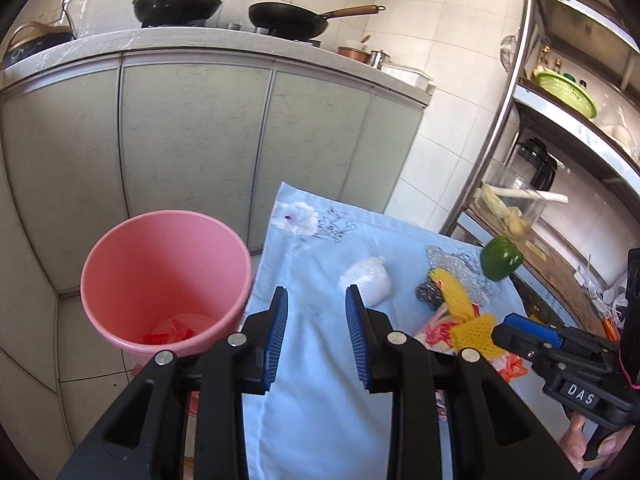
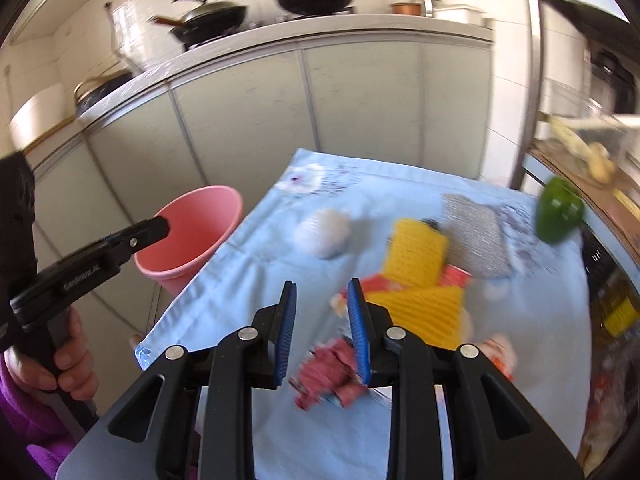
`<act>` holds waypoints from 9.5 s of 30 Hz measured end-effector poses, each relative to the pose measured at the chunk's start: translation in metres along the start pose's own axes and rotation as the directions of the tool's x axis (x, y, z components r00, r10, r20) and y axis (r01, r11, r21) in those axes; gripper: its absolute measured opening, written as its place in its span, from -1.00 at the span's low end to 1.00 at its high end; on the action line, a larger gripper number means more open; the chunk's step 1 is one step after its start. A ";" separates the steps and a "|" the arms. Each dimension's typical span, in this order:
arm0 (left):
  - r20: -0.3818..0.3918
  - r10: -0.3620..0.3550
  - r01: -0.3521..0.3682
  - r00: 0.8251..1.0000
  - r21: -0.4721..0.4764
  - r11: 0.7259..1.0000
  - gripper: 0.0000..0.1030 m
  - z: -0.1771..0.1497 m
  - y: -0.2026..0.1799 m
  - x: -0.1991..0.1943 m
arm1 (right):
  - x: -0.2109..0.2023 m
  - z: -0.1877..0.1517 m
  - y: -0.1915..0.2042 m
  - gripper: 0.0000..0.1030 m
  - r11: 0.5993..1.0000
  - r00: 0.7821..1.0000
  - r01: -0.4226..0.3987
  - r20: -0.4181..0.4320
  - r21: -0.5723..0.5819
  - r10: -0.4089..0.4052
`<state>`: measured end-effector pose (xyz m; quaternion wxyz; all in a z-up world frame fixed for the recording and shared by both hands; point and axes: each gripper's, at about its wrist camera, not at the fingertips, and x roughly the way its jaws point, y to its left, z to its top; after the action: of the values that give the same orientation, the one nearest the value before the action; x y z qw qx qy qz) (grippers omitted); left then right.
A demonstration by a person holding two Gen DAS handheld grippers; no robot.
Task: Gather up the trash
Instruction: 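Move the left tool to the white plastic bag while the right tool reaches the silver mesh scrubber, then close the left tool on the white bag while the right tool closes on the scrubber, then carry the white bag and silver scrubber over the pink bin, then open both tools to drop the items into the pink bin, then move the left tool to the yellow foam net while the right tool reaches the steel wool ball, then close the left tool on the yellow net while the right tool closes on the steel wool, then carry the yellow net and steel wool over the pink bin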
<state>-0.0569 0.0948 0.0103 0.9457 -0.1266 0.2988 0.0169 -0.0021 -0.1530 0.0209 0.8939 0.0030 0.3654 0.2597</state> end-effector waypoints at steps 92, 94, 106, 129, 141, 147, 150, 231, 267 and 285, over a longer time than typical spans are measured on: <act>-0.076 -0.094 0.096 0.993 0.032 0.995 -0.85 0.026 -0.011 0.058 | -0.021 0.090 -0.074 -0.85 0.997 0.983 0.081 0.167 -0.016 -0.077; -0.073 -0.096 0.098 0.993 0.025 0.995 -0.85 0.026 -0.007 0.055 | -0.023 0.092 -0.069 -0.85 0.997 0.980 0.081 0.184 -0.019 -0.076; -0.041 -0.098 0.097 0.994 -0.008 0.995 -0.85 0.025 0.010 0.046 | -0.021 0.099 -0.052 -0.85 0.998 0.982 0.054 0.184 -0.036 -0.047; 0.010 0.186 -0.181 0.982 -0.187 0.966 -0.85 0.034 0.141 0.019 | 0.106 0.112 0.129 -0.85 0.903 0.950 -0.310 -0.069 -0.298 0.303; -0.078 0.242 -0.253 0.967 -0.206 0.945 -0.83 0.019 0.167 0.051 | 0.170 0.097 0.167 -0.85 0.887 0.922 -0.374 -0.209 -0.270 0.325; -0.086 0.266 -0.278 0.960 -0.197 0.940 -0.82 0.020 0.169 0.061 | 0.182 0.089 0.166 -0.85 0.890 0.921 -0.368 -0.234 -0.268 0.310; -0.089 0.273 -0.285 0.958 -0.189 0.940 -0.82 0.022 0.171 0.066 | 0.187 0.088 0.166 -0.85 0.892 0.922 -0.365 -0.239 -0.267 0.305; -0.418 -0.108 0.216 0.902 0.220 0.951 -0.31 0.004 -0.120 0.237 | 0.110 0.034 -0.136 -0.17 0.995 0.982 0.054 -0.185 0.087 -0.037; 0.011 -0.024 0.023 1.000 0.063 0.998 -0.85 0.043 0.016 0.047 | 0.052 0.102 0.007 -0.72 0.981 0.982 -0.181 0.040 -0.071 0.184; -0.061 0.232 -0.237 0.971 -0.100 0.966 -0.85 0.020 0.149 0.046 | 0.178 0.102 0.158 -0.72 0.892 0.899 -0.422 -0.205 -0.163 0.387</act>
<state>-0.0245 0.2414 -0.0344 0.9214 -0.1409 0.3333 0.1416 0.0981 0.0850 0.0105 0.7818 -0.0340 0.4015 0.4759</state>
